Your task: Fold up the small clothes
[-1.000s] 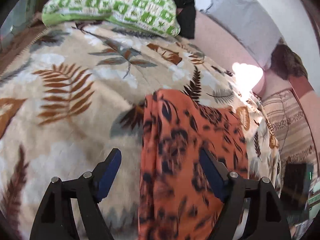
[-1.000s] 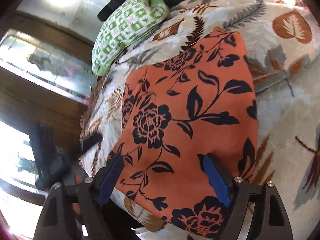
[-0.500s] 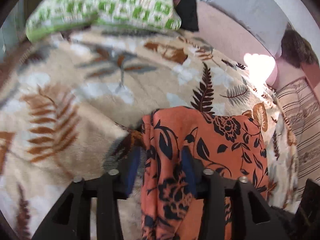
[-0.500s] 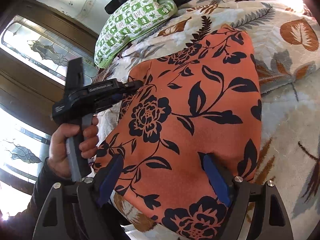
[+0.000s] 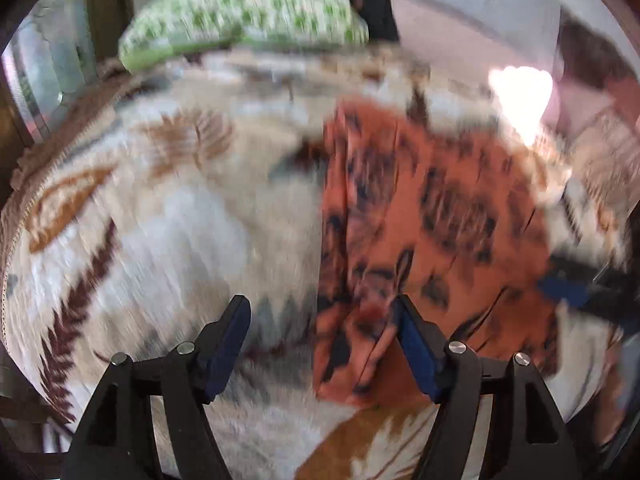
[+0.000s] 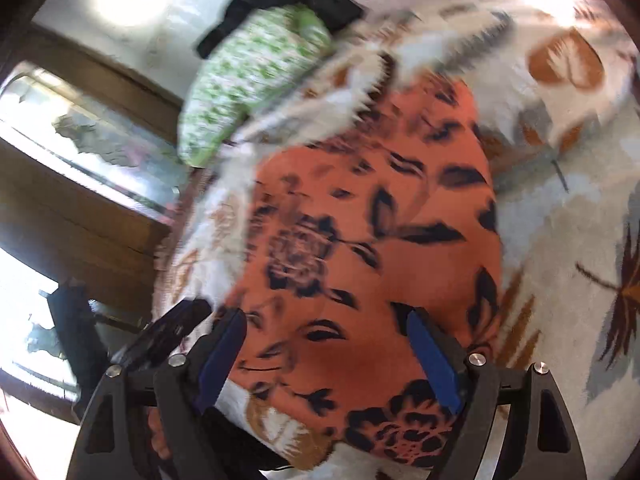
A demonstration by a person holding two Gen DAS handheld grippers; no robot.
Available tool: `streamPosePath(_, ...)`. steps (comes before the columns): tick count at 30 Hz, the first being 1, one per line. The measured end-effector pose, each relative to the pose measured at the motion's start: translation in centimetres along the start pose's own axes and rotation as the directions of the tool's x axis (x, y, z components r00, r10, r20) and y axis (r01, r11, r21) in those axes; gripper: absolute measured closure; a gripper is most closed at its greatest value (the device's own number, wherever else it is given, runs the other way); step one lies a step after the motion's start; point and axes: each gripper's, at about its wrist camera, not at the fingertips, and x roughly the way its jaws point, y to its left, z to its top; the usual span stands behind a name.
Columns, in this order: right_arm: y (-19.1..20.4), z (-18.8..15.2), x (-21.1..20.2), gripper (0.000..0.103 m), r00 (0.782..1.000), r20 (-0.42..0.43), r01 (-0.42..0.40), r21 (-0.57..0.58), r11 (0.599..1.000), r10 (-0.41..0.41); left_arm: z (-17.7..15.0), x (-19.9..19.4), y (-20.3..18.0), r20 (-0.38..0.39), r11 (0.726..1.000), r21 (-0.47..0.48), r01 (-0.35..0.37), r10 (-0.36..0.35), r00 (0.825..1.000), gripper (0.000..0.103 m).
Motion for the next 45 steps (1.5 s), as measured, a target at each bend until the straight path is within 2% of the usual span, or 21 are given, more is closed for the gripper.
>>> streamPosePath(1,0.0,0.0,-0.5,0.018,1.0,0.015,-0.019,0.016,1.0,0.019,-0.4,0.4,0.0,-0.007,1.0,0.008,0.002,-0.002,1.0,0.029)
streamPosePath(4,1.0,0.2,-3.0,0.018,0.995,0.079,-0.057,-0.003,0.998,0.057,0.1,-1.3,0.6,0.06,0.999,-0.019,0.034,-0.033,0.998,0.029)
streamPosePath(6,0.8,0.3,-4.7,0.018,0.992,0.116,-0.044,-0.025,0.999,0.047,1.2,-2.6,0.9,0.108,0.997,-0.006,0.073,-0.071,0.992,0.028)
streamPosePath(9,-1.7,0.7,-6.0,0.017,0.989,0.146,-0.003,0.029,1.0,-0.001,3.5,-3.0,1.7,0.148,0.994,-0.021,0.107,-0.103,0.984,0.018)
streamPosePath(11,-3.7,1.3,-6.0,0.015,0.989,0.148,-0.006,0.085,0.996,-0.007,5.2,-1.6,2.1,0.113,0.983,-0.025,0.18,-0.177,0.978,0.018)
streamPosePath(17,-7.5,4.0,-1.4,0.015,0.996,0.055,-0.079,0.157,0.984,0.072,7.2,3.5,1.8,-0.008,0.971,-0.049,0.234,-0.235,0.972,0.018)
streamPosePath(20,-7.7,5.0,1.5,0.015,0.995,0.015,-0.104,0.151,0.983,0.103,6.9,5.3,1.9,-0.054,0.948,-0.1,0.303,-0.31,0.949,0.018)
streamPosePath(21,-7.1,5.2,2.6,0.019,0.992,-0.019,-0.121,0.111,0.986,0.124,6.7,5.3,1.7,-0.046,0.949,-0.095,0.302,-0.307,0.95,0.022)
streamPosePath(22,-6.6,5.2,3.8,0.05,0.992,-0.061,-0.102,0.083,0.991,0.107,6.6,5.3,1.2,-0.05,0.95,-0.063,0.305,-0.308,0.95,0.031)
streamPosePath(23,-6.3,5.3,4.8,0.058,0.992,-0.096,-0.079,0.069,0.995,0.085,6.6,5.6,0.6,-0.079,0.937,-0.049,0.346,-0.349,0.934,0.057)
streamPosePath(25,-5.6,5.6,4.8,0.065,0.994,-0.091,-0.063,0.02,0.998,0.064,6.9,5.3,0.4,-0.077,0.936,-0.064,0.345,-0.349,0.934,0.064)
streamPosePath(28,-3.5,6.0,3.5,0.07,0.997,-0.067,-0.04,-0.071,0.997,0.036,7.2,4.2,0.1,-0.04,0.938,-0.059,0.341,-0.344,0.938,0.074)
streamPosePath(30,-1.5,6.7,1.6,0.071,0.999,-0.037,-0.04,-0.147,0.988,0.035,7.4,2.6,-0.5,0.001,0.923,-0.063,0.379,-0.38,0.925,0.077)
streamPosePath(32,0.0,7.9,-0.7,0.071,1.0,-0.001,-0.022,-0.213,0.977,0.022,8.1,0.7,-2.5,0.05,0.916,-0.018,0.401,-0.4,0.915,0.077)
streamPosePath(35,0.2,10.1,-5.3,0.071,0.997,0.07,0.0,-0.269,0.963,0.02,9.8,-1.5,-5.8,0.115,0.897,0.026,0.441,-0.44,0.89,0.077)
streamPosePath(37,-1.3,11.5,-7.9,0.071,0.994,0.109,0.011,-0.254,0.967,0.018,11.3,-1.7,-8.8,0.126,0.888,0.057,0.456,-0.46,0.879,0.077)
streamPosePath(39,-4.1,12.9,-9.0,0.071,0.993,0.111,-0.006,-0.216,0.976,0.031,12.4,-0.5,-11.7,0.1,0.893,0.088,0.442,-0.449,0.888,0.076)
streamPosePath(41,-8.0,13.7,-8.9,0.07,0.992,0.12,-0.029,-0.132,0.991,0.045,12.9,2.6,-14.2,0.039,0.897,0.073,0.436,-0.44,0.897,0.074)
streamPosePath(43,-13.5,13.9,-7.3,0.063,0.996,0.074,-0.051,-0.008,0.999,0.051,12.4,7.0,-15.8,-0.054,0.921,0.045,0.388,-0.385,0.921,0.071)
streamPosePath(44,-16.0,13.8,-6.1,0.059,0.999,0.047,-0.009,0.058,0.998,0.006,12.2,8.8,-16.2,-0.104,0.935,0.029,0.354,-0.35,0.931,0.068)
streamPosePath(45,-18.1,13.4,-5.2,0.046,0.995,0.035,0.086,0.096,0.992,-0.09,11.8,9.6,-16.1,-0.114,0.93,0.01,0.367,-0.364,0.925,0.061)
